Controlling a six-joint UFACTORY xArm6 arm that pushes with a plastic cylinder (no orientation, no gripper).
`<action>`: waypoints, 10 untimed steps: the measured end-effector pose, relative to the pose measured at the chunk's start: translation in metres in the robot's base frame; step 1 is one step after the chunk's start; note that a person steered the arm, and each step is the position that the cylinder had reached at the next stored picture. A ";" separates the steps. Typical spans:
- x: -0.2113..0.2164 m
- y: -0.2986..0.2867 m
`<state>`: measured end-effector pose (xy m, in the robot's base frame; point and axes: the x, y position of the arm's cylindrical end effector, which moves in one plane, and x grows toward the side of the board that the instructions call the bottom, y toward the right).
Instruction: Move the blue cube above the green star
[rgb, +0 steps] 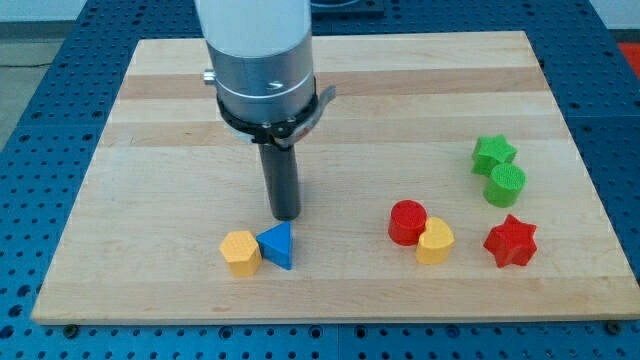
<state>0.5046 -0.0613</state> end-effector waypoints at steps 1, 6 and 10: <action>-0.025 -0.008; -0.139 -0.019; -0.119 0.023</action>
<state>0.3853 -0.0380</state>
